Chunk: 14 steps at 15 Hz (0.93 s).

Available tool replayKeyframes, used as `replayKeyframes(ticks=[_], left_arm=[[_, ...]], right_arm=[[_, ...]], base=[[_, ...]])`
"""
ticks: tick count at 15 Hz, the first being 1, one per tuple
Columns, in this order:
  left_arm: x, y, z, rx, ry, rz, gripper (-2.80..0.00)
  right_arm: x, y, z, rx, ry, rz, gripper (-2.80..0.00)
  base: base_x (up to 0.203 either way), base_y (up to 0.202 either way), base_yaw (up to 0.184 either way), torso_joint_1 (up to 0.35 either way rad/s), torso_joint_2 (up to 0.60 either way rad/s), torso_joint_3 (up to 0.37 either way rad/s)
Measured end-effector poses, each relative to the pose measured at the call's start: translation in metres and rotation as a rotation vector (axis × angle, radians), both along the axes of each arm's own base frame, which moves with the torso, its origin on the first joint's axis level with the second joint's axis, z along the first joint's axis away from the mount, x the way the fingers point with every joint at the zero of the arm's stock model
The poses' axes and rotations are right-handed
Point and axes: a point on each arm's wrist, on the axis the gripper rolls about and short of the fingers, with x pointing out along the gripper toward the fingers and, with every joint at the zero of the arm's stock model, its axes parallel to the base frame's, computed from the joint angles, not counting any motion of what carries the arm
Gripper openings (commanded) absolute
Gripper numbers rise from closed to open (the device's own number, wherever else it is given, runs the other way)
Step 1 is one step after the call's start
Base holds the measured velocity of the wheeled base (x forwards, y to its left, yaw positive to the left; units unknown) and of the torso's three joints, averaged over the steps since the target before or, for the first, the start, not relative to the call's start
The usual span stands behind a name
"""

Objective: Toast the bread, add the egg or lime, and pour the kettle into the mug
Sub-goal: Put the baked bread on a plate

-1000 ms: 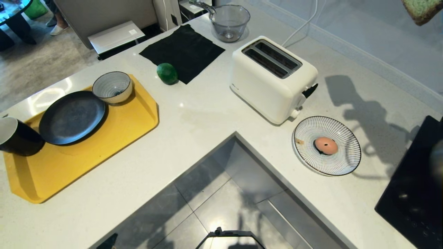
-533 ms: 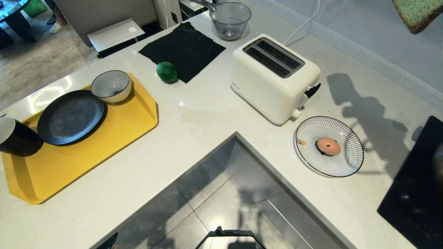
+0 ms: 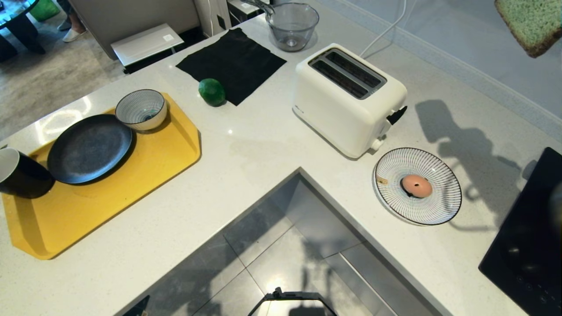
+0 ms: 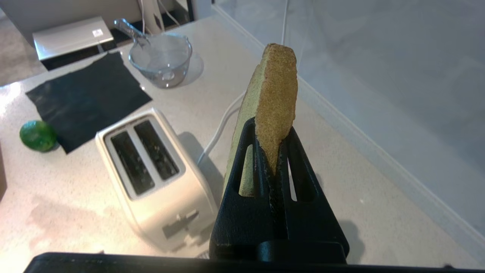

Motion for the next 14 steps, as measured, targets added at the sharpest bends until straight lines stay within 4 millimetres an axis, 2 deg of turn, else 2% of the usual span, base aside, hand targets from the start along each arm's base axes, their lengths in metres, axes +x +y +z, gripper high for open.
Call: replayKeyframes(ticks=[4,10,12,14], left_arm=[[0.000,0.000,0.000,0.000,0.000,0.000,-2.80],[0.000,0.000,0.000,0.000,0.000,0.001,-2.80],[0.000,0.002,0.000,-0.005,0.000,0.095,-2.80],[-0.001,0.008,0.000,-0.017,0.000,0.355,-2.80]], right_arm=[[-0.008,-0.002,-0.004,0.029,0.027,0.011,-2.80],[-0.009,-0.002,-0.011,0.019,0.052,0.015,-2.80],[-0.007,-0.002,-0.011,0.011,0.050,0.010,-2.80],[-0.004,-0.001,-0.011,-0.011,0.054,0.003,-2.80]], base=[[0.000,0.000,0.000,0.000,0.00,0.000],[0.000,0.000,0.000,0.000,0.00,0.000],[0.000,0.000,0.000,0.000,0.00,0.000],[0.000,0.000,0.000,0.000,0.00,0.000]])
